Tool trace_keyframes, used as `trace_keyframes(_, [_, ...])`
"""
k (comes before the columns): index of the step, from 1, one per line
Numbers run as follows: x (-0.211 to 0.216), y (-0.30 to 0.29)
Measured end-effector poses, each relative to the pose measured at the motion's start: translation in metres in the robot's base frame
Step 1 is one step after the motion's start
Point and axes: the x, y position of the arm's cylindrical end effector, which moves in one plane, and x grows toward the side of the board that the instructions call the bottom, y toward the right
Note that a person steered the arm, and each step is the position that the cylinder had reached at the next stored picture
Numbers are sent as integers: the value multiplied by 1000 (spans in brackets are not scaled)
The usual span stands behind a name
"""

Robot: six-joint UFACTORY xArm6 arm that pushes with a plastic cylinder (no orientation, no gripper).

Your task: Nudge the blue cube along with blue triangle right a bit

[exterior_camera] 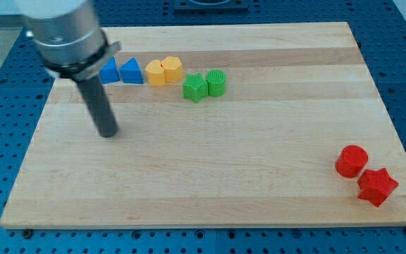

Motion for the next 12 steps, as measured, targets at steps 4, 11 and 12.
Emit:
trace_keyframes(4, [-85,-64])
trace_keyframes(11, [-129,-48])
trace_keyframes(12, [-113,-48])
